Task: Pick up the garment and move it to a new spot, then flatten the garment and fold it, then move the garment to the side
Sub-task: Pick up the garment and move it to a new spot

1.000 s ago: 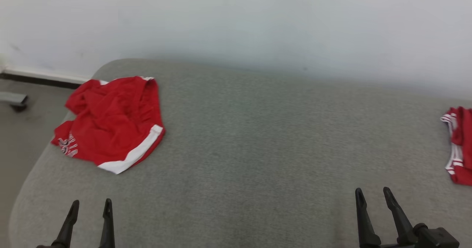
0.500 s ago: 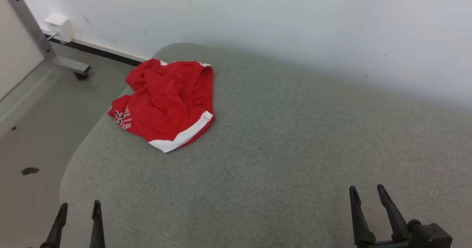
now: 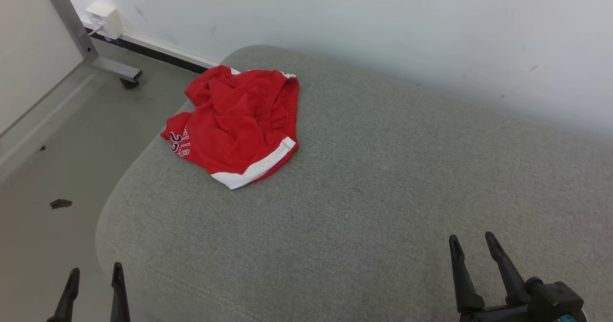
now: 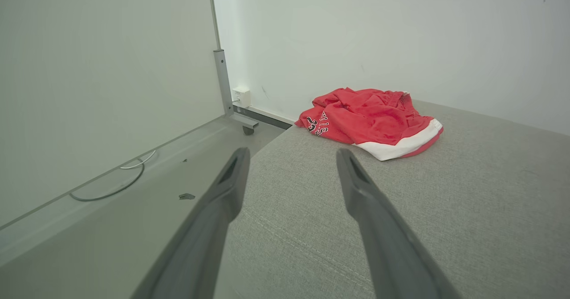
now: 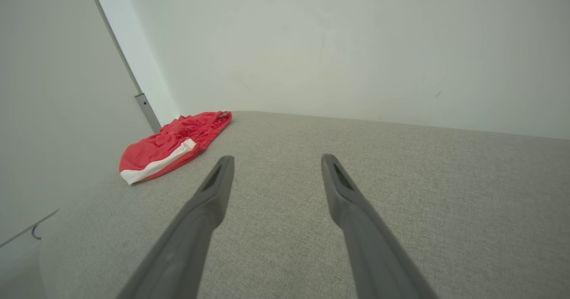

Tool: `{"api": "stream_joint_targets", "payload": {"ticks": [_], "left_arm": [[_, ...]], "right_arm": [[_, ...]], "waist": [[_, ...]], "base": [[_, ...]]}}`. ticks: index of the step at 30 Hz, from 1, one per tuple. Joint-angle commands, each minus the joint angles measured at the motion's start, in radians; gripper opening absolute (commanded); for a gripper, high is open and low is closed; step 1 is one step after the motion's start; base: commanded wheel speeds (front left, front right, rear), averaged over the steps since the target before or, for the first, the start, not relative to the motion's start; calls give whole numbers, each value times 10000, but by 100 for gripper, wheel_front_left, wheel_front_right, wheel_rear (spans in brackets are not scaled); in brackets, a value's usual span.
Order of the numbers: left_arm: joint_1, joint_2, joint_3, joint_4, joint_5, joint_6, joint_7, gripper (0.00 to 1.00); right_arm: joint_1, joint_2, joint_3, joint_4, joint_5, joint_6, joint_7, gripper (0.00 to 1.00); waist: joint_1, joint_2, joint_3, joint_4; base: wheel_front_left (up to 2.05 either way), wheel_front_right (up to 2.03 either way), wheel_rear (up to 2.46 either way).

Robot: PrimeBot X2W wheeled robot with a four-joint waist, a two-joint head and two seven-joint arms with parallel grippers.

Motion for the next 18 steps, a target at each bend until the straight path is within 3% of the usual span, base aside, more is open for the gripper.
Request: {"api": "stream_joint_targets", "payload": {"ticks": [1, 10, 18], "left_arm": [[119, -37, 57, -10, -138, 31, -47, 100], [-1159, 134, -102, 371, -82, -181, -49, 100], [-4391, 703, -13, 1368, -474, -523, -38, 100]], "right_arm": [[-64, -83, 20, 15, -9, -26, 0, 100], [-309, -340, -248, -293, -150, -26, 218, 100], [-1140, -899, -670, -1119, -342, -26, 596, 100]], "waist": [[-1, 0, 23, 1], [-1, 0, 547, -379], [-1, 0, 2103, -1781]], "base": [[0, 0, 0], [0, 0, 0], [0, 0, 0]]}}
